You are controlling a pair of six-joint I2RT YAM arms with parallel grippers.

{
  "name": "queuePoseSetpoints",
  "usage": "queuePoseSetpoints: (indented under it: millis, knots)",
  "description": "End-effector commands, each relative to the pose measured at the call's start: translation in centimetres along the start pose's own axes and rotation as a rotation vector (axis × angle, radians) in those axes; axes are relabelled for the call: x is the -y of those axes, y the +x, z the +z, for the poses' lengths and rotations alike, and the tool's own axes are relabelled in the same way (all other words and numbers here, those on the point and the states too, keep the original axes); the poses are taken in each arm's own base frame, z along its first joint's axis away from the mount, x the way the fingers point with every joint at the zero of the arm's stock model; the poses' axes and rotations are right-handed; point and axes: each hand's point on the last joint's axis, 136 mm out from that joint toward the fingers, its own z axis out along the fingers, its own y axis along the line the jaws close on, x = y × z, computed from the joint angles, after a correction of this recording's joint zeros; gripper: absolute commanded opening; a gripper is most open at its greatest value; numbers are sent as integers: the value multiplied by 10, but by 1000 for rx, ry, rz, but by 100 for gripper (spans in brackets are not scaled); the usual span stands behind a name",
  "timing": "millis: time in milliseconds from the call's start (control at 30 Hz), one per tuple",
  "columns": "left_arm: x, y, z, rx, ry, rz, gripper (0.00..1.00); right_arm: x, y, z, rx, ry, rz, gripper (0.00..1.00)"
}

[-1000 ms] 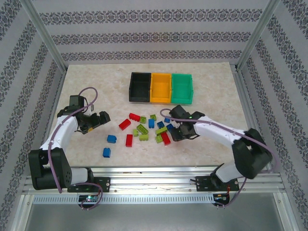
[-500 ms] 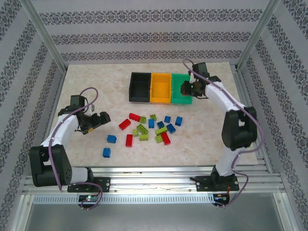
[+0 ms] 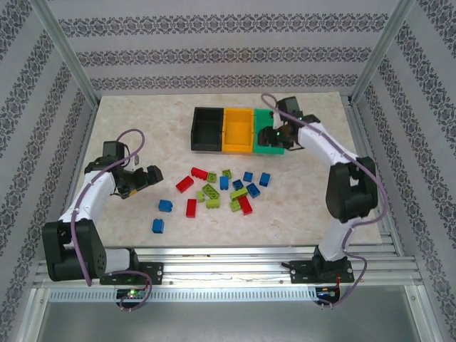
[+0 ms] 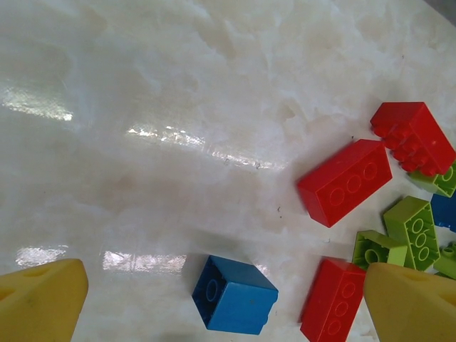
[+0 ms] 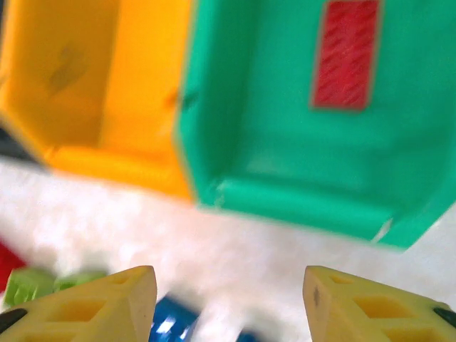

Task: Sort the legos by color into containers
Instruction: Place the lego in the container, then pick up the lego from the bottom-center of the table.

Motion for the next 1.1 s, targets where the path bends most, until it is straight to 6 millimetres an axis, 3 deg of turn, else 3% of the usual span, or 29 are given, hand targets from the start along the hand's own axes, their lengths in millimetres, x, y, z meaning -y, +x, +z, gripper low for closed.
queuePoseSetpoints:
  millis: [0, 133, 233, 333, 500, 867, 1067]
  knots:
    - [-2, -1, -1, -23, -2, -3, 99, -37, 60, -6, -93, -50, -125, 58]
    - [-1, 0, 0, -32, 10, -8, 99, -57, 136, -11, -171, -79, -171, 58]
    - [0, -2, 0, -25, 14, -8, 99, -68, 177, -13, -196, -43, -226, 58]
    - [2, -5, 0, -23, 19, -4, 99, -65, 205, -9, -221, 14, -244, 58]
    - [2, -3, 2, -32, 24, -8, 99, -55, 218, 3, -260, 69, -249, 58]
    - [0, -2, 0, -29, 15, -8, 99, -76, 224, 29, -320, 61, -308, 56]
    - [1, -3, 1, -31, 17, -7, 99, -66, 229, 30, -340, 101, -326, 42]
